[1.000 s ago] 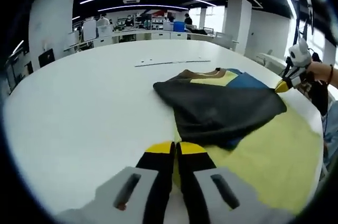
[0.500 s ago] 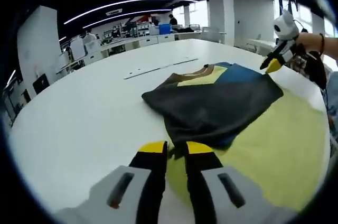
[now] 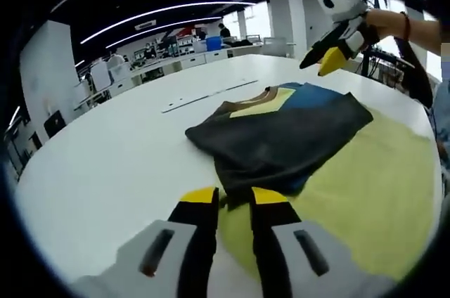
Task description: Fold the garment on the visible template until the final outline fits inside the template.
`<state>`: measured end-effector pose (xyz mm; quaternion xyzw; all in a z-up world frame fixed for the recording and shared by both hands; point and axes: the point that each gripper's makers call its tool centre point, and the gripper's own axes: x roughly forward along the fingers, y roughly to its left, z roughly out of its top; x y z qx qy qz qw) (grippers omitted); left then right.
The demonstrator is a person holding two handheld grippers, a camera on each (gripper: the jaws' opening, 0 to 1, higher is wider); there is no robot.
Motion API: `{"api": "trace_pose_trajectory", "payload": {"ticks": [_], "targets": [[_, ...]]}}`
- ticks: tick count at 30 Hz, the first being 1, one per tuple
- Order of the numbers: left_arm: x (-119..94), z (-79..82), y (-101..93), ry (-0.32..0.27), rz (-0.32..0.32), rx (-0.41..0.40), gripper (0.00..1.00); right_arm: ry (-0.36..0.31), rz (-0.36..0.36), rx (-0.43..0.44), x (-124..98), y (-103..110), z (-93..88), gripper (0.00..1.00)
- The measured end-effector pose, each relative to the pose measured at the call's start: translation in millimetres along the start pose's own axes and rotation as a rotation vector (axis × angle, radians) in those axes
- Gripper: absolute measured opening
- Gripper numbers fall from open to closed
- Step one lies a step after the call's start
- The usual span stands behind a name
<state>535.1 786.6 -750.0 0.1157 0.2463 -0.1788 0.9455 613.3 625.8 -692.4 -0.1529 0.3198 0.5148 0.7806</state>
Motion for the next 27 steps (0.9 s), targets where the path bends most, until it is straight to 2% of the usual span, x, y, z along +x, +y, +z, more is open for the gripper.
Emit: {"api": "trace_pose_trajectory", "payload": {"ticks": [6, 13, 18, 27], "targets": [[-2, -1.9, -1.1, 0.0, -0.015, -0.01, 0.14, 0.007, 0.059, -0.04, 22, 11, 21.8, 0.48], [-2, 3.2, -3.2, -0.025, -0.021, -0.017, 0.12, 0.023, 0.121, -0.091, 53, 24, 45.0, 0.46], [-3, 4.0, -2.3, -0.033, -0.024, -0.035, 0.11, 0.029, 0.159, -0.097, 76, 31, 61.3, 0.44], [0, 3.2, 0.7, -0.047, -0.029, -0.054, 0.11, 0.053, 0.207, -0.104, 114, 42, 76.3, 0.4]]}}
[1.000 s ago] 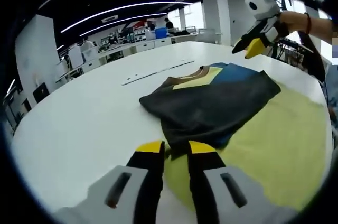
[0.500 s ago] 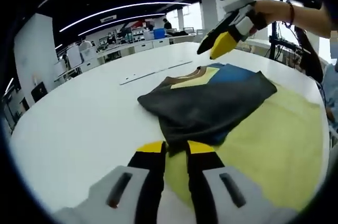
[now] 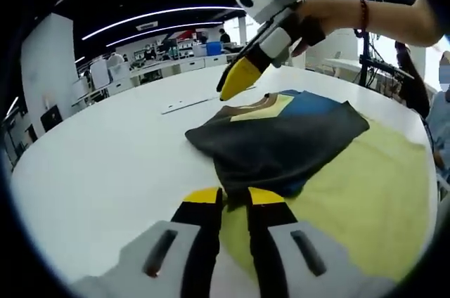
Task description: Fold the garment on the visible template until the final outline fits inside the template.
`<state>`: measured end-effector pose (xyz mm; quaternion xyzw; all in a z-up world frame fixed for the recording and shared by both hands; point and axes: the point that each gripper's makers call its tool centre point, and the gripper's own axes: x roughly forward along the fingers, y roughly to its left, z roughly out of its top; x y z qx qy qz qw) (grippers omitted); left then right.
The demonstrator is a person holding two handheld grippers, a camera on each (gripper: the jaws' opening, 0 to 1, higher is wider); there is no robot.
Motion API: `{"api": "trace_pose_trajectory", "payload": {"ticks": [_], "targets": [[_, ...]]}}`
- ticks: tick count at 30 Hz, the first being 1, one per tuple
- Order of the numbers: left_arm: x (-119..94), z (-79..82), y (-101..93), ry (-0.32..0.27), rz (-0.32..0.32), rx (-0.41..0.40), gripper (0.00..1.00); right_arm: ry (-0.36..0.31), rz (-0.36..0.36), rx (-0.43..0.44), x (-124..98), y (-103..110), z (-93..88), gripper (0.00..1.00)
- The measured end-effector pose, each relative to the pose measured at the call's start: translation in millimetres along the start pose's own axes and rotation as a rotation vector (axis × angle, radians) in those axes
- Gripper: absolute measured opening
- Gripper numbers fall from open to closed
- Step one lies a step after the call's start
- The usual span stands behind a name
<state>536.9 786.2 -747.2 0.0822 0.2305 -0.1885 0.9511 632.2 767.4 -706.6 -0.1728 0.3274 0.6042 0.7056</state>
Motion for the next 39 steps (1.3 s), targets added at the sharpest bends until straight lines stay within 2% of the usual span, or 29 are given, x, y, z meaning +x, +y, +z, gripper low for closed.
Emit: {"api": "trace_pose_trajectory", "payload": {"ticks": [6, 15, 18, 23, 35, 39], "targets": [[1, -1.8, 1.8, -0.002, -0.008, -0.013, 0.1, 0.035, 0.019, -0.003, 22, -5, 1.9, 0.37], [4, -2.6, -0.7, 0.004, -0.021, 0.022, 0.09, 0.072, 0.03, 0.035, 50, -5, 1.3, 0.28], [4, -3.0, -2.5, 0.01, -0.022, 0.054, 0.08, 0.07, 0.031, 0.063, 54, -5, -0.1, 0.27], [4, -2.9, -3.0, 0.011, -0.025, 0.049, 0.06, 0.097, 0.022, 0.074, 59, -6, -8.2, 0.2], [6, -6.6, -1.9, 0.036, -0.021, 0.044, 0.01, 0.101, 0.002, 0.12, 62, -10, -12.4, 0.0], [6, -6.9, -2.8, 0.036, -0.023, 0.049, 0.0, 0.1, 0.004, 0.118, 61, -8, -12.8, 0.0]]}}
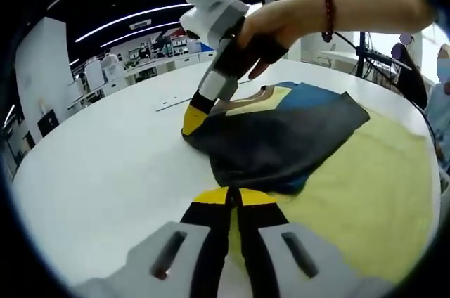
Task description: Fold the garment on the visible template until the final outline fits inside the template.
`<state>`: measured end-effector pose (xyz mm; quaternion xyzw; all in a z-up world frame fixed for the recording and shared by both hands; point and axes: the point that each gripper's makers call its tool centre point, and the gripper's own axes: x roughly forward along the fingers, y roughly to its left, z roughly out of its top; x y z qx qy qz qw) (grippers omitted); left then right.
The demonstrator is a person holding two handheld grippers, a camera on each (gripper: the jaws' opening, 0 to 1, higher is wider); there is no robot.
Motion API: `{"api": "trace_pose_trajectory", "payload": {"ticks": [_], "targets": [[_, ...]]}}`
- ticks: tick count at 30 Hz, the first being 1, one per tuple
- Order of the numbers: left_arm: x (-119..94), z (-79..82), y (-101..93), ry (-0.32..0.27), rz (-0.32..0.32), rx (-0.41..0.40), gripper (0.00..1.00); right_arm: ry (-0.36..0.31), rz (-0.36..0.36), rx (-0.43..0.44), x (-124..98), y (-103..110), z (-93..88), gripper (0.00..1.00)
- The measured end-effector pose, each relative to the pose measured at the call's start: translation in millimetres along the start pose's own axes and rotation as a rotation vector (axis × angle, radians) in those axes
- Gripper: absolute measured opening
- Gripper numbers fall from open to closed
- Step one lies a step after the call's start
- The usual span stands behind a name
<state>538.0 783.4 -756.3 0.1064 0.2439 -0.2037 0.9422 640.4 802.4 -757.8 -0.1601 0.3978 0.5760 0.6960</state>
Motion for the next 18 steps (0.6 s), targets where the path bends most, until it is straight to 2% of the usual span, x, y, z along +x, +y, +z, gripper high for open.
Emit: {"api": "trace_pose_trajectory", "payload": {"ticks": [7, 10, 14, 18], "targets": [[-7, 0.0, 4.1, -0.01, 0.017, -0.016, 0.0, -0.035, -0.023, -0.006, -8, -2, 11.2, 0.0], [-11, 0.9, 10.5, -0.031, 0.045, -0.064, 0.0, -0.064, -0.063, 0.015, -10, -12, 17.4, 0.0], [-15, -3.3, 15.3, -0.057, 0.067, -0.185, 0.0, -0.089, -0.079, 0.056, -10, -17, 20.9, 0.0], [-13, -6.1, 15.7, -0.051, 0.066, -0.208, 0.0, -0.087, -0.083, 0.081, -5, -19, 16.5, 0.0]]}}
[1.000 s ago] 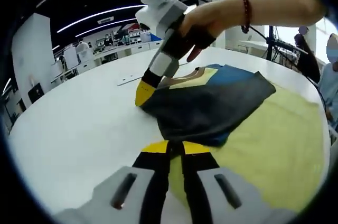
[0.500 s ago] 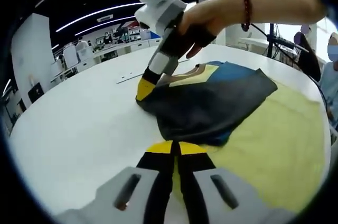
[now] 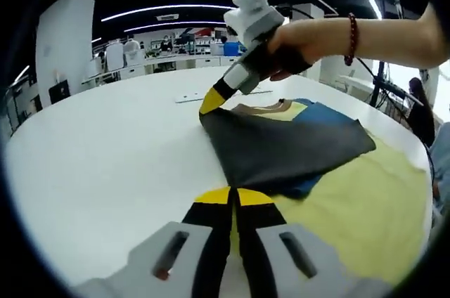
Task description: Fold the garment on the visible template until the final outline fits inside the template.
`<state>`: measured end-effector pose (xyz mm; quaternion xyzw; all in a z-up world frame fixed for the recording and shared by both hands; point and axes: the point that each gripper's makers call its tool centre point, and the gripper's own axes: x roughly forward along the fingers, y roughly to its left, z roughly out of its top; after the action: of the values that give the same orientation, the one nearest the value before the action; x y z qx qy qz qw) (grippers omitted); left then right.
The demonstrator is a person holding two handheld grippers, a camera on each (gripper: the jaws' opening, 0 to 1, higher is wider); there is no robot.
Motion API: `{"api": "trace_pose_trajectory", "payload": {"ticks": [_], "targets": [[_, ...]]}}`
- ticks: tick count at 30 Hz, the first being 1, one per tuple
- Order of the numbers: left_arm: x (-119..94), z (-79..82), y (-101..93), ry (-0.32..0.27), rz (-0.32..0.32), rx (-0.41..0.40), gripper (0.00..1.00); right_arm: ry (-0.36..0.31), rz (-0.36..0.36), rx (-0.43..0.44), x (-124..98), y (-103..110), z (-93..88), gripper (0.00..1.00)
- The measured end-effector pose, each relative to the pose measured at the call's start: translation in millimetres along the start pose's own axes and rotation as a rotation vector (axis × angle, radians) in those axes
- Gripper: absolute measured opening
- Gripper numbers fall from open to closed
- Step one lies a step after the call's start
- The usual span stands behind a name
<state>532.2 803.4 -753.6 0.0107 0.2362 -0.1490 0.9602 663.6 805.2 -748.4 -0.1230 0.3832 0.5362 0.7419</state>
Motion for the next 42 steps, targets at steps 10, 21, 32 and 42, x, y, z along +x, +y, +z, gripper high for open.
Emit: {"api": "trace_pose_trajectory", "payload": {"ticks": [10, 21, 32, 42], "targets": [[0, -1.8, 1.7, 0.036, 0.03, 0.04, 0.0, -0.053, -0.018, 0.06, -1, -4, 2.6, 0.03], [-10, 5.5, 5.4, 0.019, 0.047, 0.044, 0.48, -0.085, -0.036, 0.027, -35, 2, -3.6, 0.59], [-23, 24.4, -9.3, -0.027, 0.005, 0.065, 0.77, -0.14, -0.038, -0.023, -102, 23, -27.5, 0.91], [-43, 32.4, -24.8, -0.039, -0.048, 0.116, 0.92, -0.16, -0.062, -0.005, -158, 37, -68.6, 0.99]]}}
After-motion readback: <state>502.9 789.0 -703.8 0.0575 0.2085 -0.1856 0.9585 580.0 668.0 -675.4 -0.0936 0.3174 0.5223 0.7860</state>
